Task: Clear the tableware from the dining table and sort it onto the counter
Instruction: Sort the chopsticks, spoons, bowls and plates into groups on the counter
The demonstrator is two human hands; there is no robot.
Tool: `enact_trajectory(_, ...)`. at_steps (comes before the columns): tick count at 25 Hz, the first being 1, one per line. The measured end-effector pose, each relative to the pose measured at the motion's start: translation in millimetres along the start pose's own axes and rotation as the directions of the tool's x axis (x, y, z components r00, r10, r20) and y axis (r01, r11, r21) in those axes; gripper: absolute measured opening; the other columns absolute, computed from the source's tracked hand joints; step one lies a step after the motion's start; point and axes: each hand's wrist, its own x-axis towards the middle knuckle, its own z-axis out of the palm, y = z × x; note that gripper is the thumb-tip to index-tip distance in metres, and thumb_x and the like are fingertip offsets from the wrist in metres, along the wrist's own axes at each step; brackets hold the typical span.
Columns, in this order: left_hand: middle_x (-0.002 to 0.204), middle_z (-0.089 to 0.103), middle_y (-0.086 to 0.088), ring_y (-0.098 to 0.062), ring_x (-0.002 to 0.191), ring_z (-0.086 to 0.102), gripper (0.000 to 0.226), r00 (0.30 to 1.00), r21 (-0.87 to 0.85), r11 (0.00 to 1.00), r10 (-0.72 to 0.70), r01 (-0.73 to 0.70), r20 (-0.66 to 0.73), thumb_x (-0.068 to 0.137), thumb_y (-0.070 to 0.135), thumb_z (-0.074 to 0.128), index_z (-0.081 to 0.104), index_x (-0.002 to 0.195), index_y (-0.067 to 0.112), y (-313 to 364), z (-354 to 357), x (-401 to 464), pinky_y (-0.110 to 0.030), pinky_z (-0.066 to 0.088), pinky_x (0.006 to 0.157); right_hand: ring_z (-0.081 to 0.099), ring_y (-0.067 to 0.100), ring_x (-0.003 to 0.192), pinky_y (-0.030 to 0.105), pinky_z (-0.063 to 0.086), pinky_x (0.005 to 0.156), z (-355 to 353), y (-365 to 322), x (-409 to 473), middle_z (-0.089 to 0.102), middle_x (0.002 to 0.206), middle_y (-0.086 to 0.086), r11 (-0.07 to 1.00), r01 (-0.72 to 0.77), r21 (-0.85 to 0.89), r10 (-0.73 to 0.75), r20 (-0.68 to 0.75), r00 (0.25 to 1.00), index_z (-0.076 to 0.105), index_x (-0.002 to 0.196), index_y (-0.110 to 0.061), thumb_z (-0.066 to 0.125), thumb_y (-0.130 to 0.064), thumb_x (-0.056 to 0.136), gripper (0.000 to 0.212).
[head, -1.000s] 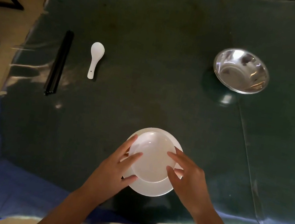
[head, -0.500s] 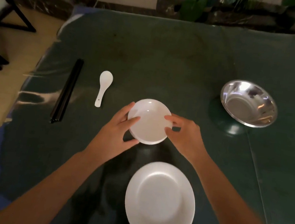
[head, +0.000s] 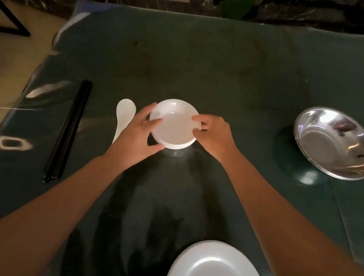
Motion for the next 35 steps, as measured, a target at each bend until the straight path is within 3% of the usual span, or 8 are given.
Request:
enact_trajectory(8, 0.153, 0.024, -0.013, -0.027, 0.139, 0.025, 0.071, 0.997, -0.032, 0.998, -0.055, 0.057, 0.054, 0.076, 0.016, 0.073, 0.039, 0.138, 0.011, 2, -2, -2, -0.033, 0.022, 0.11, 0.065, 0.015, 0.099, 0.011, 0.039, 0.083, 1, 5, -1, 0.063, 0.124, 0.0, 0.997, 0.071, -0.036, -0.072, -0.01, 0.997, 0.061, 0.119, -0.017, 0.059, -0.012, 0.083, 0.037)
enact_trajectory(11, 0.151, 0.028, -0.012, -0.025, 0.139, 0.025, 0.073, 0.989, -0.032, 0.988, -0.149, 0.149, 0.023, 0.081, 0.017, 0.067, 0.028, 0.143, 0.017, 20, -8, -17, -0.032, 0.018, 0.111, 0.064, 0.015, 0.099, 0.016, 0.041, 0.086, -14, 11, -22, 0.063, 0.122, 0.001, 0.993, 0.079, -0.087, -0.084, -0.051, 0.995, 0.058, 0.122, -0.019, 0.062, -0.019, 0.084, 0.038)
enact_trajectory(16, 0.102, 0.069, 0.012, 0.002, 0.088, 0.065, 0.029, 0.912, -0.492, 0.78, -0.403, 0.388, 0.081, 0.087, 0.013, 0.057, 0.06, 0.114, 0.022, 70, -14, -93, -0.007, 0.046, 0.082, 0.064, 0.024, 0.096, 0.037, 0.052, 0.084, -38, 55, -120, 0.068, 0.11, 0.003, 0.966, -0.036, -0.254, -0.021, -0.218, 0.976, 0.065, 0.111, -0.02, 0.06, -0.019, 0.085, 0.027)
enact_trajectory(20, 0.086, 0.073, 0.011, -0.007, 0.079, 0.07, 0.028, 0.81, -0.676, 0.511, -0.54, 0.531, 0.228, 0.09, 0.009, 0.051, 0.066, 0.092, 0.033, 111, 2, -161, -0.019, 0.055, 0.073, 0.067, 0.028, 0.086, 0.035, 0.051, 0.068, -41, 85, -214, 0.07, 0.101, 0.004, 0.934, -0.124, -0.334, 0.007, -0.332, 0.943, 0.068, 0.106, -0.017, 0.065, -0.017, 0.082, 0.024)
enact_trajectory(25, 0.095, 0.069, 0.004, -0.017, 0.09, 0.066, 0.017, 0.608, -0.482, 0.401, -0.671, 0.779, 0.425, 0.086, 0.021, 0.058, 0.063, 0.087, 0.038, 134, 32, -218, -0.047, 0.052, 0.087, 0.058, 0.004, 0.071, 0.016, 0.041, 0.062, -36, 120, -281, 0.068, 0.095, -0.008, 0.921, -0.379, -0.087, 0.364, -0.153, 0.919, 0.064, 0.112, -0.025, 0.059, -0.027, 0.086, 0.026)
enact_trajectory(27, 0.092, 0.069, 0.007, -0.014, 0.088, 0.066, 0.014, 0.601, -0.439, 0.422, -0.656, 0.794, 0.456, 0.084, 0.021, 0.061, 0.064, 0.087, 0.035, 143, 33, -224, -0.046, 0.054, 0.085, 0.057, -0.003, 0.067, 0.005, 0.037, 0.058, -34, 127, -293, 0.066, 0.086, -0.011, 0.905, -0.425, 0.0, 0.424, -0.059, 0.904, 0.065, 0.108, -0.026, 0.056, -0.027, 0.087, 0.023)
enact_trajectory(30, 0.09, 0.068, 0.01, -0.011, 0.086, 0.064, 0.023, 0.624, -0.369, 0.504, -0.635, 0.781, 0.455, 0.082, 0.015, 0.062, 0.06, 0.089, 0.037, 155, 32, -228, -0.045, 0.055, 0.081, 0.056, -0.001, 0.067, 0.01, 0.042, 0.061, -27, 130, -300, 0.061, 0.079, -0.015, 0.903, -0.43, 0.017, 0.429, 0.041, 0.902, 0.064, 0.108, -0.024, 0.053, -0.023, 0.088, 0.022)
enact_trajectory(35, 0.087, 0.069, 0.006, -0.016, 0.084, 0.064, 0.039, 0.625, -0.424, 0.467, -0.658, 0.776, 0.419, 0.081, 0.0, 0.059, 0.062, 0.083, 0.039, 159, 33, -227, -0.046, 0.055, 0.079, 0.055, -0.004, 0.065, 0.007, 0.039, 0.055, -24, 138, -296, 0.056, 0.069, -0.024, 0.892, -0.448, 0.062, 0.445, 0.059, 0.894, 0.066, 0.103, -0.023, 0.056, -0.02, 0.087, 0.019)
